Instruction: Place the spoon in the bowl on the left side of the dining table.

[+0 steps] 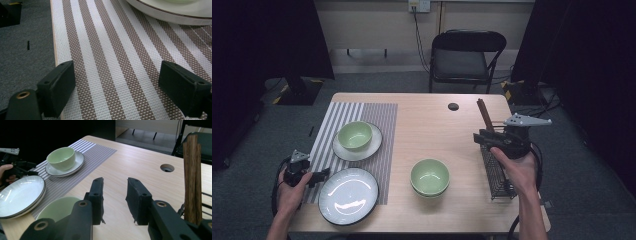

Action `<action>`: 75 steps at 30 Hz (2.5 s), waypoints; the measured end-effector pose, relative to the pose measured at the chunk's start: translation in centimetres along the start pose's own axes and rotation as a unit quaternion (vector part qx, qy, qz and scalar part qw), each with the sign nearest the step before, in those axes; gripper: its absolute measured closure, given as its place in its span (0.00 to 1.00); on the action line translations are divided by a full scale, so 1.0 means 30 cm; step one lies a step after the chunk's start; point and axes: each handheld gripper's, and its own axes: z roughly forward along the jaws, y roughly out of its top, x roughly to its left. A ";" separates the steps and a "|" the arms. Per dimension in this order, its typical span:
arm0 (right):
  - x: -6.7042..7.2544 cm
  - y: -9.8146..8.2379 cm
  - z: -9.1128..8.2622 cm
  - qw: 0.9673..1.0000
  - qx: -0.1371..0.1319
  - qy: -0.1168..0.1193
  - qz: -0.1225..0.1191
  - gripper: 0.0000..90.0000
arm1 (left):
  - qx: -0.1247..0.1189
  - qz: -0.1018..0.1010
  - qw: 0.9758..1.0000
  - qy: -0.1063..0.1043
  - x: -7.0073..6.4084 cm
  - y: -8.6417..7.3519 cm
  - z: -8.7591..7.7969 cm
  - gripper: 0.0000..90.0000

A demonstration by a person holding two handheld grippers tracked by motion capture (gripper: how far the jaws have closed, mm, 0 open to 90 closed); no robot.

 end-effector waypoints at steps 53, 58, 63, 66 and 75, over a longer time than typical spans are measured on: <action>-0.145 -0.117 -0.002 0.995 0.057 -0.061 0.050 0.88 | 0.000 0.000 1.000 0.000 0.000 0.000 0.000 0.15; -0.143 -0.117 -0.006 0.996 0.052 -0.060 0.050 0.90 | 0.000 0.000 1.000 0.000 0.000 0.000 0.000 0.15; -0.140 -0.116 -0.015 0.996 0.048 -0.061 0.050 0.91 | 0.000 0.000 1.000 0.000 0.000 0.000 0.000 0.15; -0.140 -0.119 -0.024 0.996 0.044 -0.064 0.052 0.91 | 0.000 0.000 1.000 0.000 0.000 0.000 0.000 0.15; -0.147 -0.121 -0.017 0.996 0.040 -0.057 0.054 0.90 | 0.000 0.000 1.000 0.000 0.000 0.000 0.000 0.15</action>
